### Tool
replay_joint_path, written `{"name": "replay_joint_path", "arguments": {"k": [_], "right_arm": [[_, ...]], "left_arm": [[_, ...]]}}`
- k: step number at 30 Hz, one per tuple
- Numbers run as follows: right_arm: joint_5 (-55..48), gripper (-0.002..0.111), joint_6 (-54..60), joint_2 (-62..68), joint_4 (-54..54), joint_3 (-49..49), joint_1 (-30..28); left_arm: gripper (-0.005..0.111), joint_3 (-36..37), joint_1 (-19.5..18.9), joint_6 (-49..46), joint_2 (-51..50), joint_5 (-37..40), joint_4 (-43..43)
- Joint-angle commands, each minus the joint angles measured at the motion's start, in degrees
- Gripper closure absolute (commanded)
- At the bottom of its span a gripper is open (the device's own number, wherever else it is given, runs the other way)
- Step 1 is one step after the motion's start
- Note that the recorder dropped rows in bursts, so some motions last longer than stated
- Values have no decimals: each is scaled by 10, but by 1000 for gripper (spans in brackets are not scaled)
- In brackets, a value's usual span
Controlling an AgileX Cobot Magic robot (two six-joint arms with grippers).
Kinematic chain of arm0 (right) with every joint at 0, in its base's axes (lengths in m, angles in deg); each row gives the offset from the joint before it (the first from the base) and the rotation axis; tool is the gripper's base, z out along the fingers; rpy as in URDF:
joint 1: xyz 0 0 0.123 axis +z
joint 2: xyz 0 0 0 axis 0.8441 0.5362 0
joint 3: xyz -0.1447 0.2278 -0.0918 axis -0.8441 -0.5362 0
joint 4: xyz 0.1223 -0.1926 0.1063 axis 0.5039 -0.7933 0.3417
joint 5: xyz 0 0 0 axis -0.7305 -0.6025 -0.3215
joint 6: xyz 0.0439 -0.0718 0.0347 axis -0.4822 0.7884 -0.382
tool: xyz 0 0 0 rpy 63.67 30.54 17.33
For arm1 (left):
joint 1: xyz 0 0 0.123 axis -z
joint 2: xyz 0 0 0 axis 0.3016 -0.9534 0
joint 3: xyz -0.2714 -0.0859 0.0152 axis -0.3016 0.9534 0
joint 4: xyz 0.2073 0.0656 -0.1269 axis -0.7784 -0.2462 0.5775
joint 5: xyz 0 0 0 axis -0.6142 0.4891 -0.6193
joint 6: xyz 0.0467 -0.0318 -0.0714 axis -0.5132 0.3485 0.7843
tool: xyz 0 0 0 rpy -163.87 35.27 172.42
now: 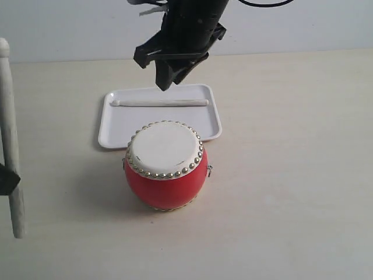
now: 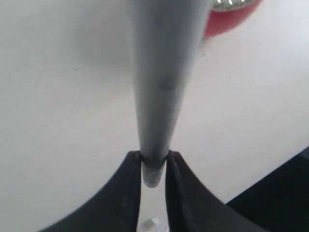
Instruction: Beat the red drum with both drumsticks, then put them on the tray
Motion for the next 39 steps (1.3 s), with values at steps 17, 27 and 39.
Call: {"name": "replay_joint_path", "arguments": {"k": [17,27,39], "right_arm": [[-1,62,206,-84,304,-164,1],[-1,47,228,-107,318,-182,36],[87,47,224,-104,254,-182,81]], "left_arm": [[107,1,-322,-336,-217,83,476],[107,1,-322,-349,-247,85,564],[107,1,-319,-349,-248,85,563]]}}
